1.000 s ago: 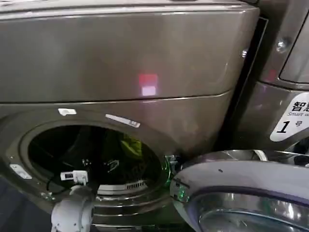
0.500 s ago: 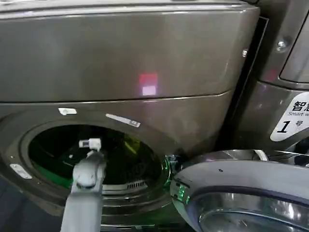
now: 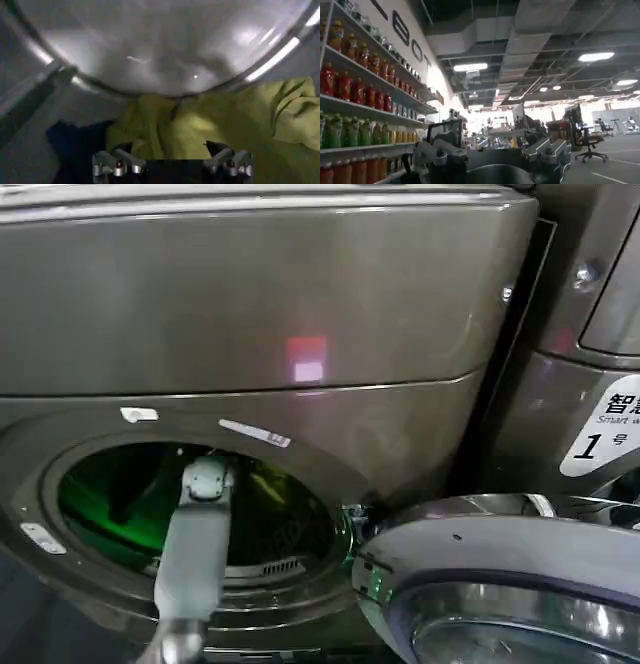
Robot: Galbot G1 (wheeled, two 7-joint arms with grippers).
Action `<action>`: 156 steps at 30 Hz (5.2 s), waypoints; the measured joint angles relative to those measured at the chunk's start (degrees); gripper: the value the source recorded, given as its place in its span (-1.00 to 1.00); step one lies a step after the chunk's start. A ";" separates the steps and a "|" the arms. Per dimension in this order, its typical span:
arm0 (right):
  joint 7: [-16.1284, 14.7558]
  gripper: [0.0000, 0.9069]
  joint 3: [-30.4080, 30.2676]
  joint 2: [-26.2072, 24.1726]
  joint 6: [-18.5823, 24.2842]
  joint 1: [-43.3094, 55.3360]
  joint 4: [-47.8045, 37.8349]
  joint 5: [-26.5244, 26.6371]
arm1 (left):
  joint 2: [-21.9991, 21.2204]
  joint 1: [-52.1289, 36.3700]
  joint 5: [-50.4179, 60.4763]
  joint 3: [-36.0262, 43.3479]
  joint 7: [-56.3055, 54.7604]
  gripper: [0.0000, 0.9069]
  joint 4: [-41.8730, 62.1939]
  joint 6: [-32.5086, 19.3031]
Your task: Grasp the clothes from the dryer.
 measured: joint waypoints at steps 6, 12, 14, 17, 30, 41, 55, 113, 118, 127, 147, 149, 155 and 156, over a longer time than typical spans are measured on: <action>-0.01 1.00 -0.54 0.19 0.15 0.30 0.01 -0.08 | 1.14 -2.54 4.56 0.94 7.03 1.00 2.98 -8.52; -0.01 1.00 -0.67 0.29 0.18 0.32 -0.07 -0.13 | 2.23 -4.39 4.74 2.65 11.35 1.00 5.56 -14.29; -0.01 1.00 -0.74 0.31 0.20 0.36 -0.12 -0.15 | 2.47 -4.81 4.34 3.20 12.23 1.00 6.33 -15.42; -0.02 1.00 -0.94 0.35 0.22 0.49 -0.12 -0.17 | 2.46 -5.68 3.86 3.60 13.25 1.00 7.47 -16.45; -0.16 1.00 -2.01 1.10 0.84 0.85 -0.09 -0.32 | 2.32 -8.09 4.61 3.57 14.31 1.00 16.51 -16.80; -0.16 1.00 -3.33 1.42 0.91 1.58 0.26 -0.86 | 2.89 -8.32 4.29 2.85 13.36 1.00 22.79 -16.27; -0.16 1.00 -3.65 1.69 0.93 1.45 0.23 -1.25 | 3.80 -8.26 1.00 2.58 13.88 -1.00 23.88 -15.73; -0.20 1.00 -6.20 1.78 1.11 2.24 0.41 -1.66 | 4.94 -3.31 -6.19 2.81 11.95 -1.00 17.76 -16.62; -0.20 1.00 -6.21 1.74 1.11 2.18 0.40 -1.66 | 5.23 -2.76 -6.30 2.66 11.81 -1.00 16.91 -16.46; -0.22 1.00 -6.88 1.74 0.89 2.08 0.94 -1.41 | 5.24 -1.35 -9.89 1.61 8.97 -1.00 14.35 -13.30; 0.99 1.00 -6.63 1.51 1.63 2.31 2.76 -0.61 | 2.51 3.77 -38.60 1.97 -29.04 -1.00 2.45 0.62; 1.00 1.00 -6.54 1.45 1.82 2.30 2.74 -0.58 | 2.28 3.86 -41.54 2.11 -32.52 -1.00 1.51 1.57; 1.29 1.00 -5.90 0.70 2.08 2.10 2.08 -0.60 | 1.19 4.72 -51.13 2.44 -42.70 -1.00 -0.26 4.30; 1.40 1.00 -5.74 0.66 2.09 1.96 1.92 -0.61 | 1.02 4.72 -52.57 2.46 -44.13 -1.00 -0.26 4.77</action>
